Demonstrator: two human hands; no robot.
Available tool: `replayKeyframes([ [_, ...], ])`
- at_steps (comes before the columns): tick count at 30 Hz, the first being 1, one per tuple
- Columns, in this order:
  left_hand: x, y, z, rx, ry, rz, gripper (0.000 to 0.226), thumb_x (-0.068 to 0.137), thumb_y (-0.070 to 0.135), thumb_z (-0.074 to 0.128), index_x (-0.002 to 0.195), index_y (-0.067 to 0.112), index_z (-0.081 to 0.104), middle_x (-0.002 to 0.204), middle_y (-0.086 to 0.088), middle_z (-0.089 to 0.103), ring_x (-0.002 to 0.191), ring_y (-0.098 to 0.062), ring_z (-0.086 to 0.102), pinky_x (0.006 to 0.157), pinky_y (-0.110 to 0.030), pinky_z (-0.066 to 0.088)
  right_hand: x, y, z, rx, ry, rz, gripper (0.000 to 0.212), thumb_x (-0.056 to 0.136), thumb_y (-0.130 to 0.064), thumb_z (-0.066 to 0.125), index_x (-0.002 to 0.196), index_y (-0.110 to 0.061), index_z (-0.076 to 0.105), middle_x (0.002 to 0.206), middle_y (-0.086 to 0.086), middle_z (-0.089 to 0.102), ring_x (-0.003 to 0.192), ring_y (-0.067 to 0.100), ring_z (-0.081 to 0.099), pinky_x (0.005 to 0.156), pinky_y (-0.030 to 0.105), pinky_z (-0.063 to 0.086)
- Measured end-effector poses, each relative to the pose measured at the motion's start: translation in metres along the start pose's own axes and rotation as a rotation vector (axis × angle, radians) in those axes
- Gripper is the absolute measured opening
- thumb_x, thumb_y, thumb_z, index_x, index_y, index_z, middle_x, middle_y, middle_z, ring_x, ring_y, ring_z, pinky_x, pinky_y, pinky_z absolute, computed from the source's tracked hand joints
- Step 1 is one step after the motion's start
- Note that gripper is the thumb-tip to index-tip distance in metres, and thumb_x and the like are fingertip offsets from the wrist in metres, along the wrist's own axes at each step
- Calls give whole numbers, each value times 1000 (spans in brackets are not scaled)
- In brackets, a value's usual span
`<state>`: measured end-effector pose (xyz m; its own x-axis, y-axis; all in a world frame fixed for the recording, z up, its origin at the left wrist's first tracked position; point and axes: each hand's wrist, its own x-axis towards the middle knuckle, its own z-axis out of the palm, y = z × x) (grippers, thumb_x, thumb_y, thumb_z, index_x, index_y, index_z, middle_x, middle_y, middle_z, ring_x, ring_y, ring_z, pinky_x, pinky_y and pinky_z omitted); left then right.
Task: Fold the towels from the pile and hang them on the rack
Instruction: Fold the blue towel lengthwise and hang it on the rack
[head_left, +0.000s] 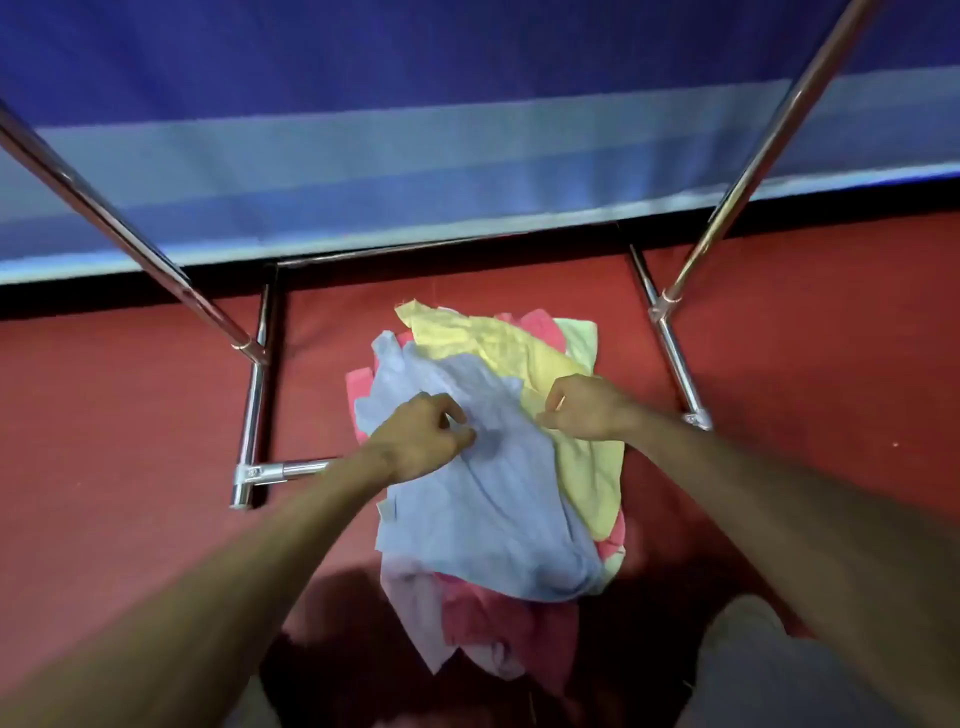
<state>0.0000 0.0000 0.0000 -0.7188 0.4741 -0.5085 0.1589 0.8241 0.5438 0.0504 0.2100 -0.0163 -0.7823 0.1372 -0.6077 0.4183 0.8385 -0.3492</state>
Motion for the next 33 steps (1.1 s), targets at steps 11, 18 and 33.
replayKeyframes([
  [11,7,-19,20,-112,-24,-31,33,83,29,70,112,14,62,105,-2,60,93,-18,58,77,-23,44,9,8,43,372,110,146,27,83,-19,67,91,6,66,86,13,65,80,21,57,67,29,43],
  [18,-28,3,-13,-164,-33,-9,20,88,27,64,106,18,63,101,2,62,84,-10,54,66,-14,40,-19,-16,12,511,319,32,21,79,-12,72,92,4,69,78,13,66,78,25,62,67,31,48],
  [33,-140,104,-110,-443,157,253,21,76,0,67,96,8,64,84,-1,64,84,-15,57,79,-28,45,-161,-99,-105,647,243,-558,14,85,-2,67,96,-9,73,86,3,70,75,1,58,71,14,46],
])
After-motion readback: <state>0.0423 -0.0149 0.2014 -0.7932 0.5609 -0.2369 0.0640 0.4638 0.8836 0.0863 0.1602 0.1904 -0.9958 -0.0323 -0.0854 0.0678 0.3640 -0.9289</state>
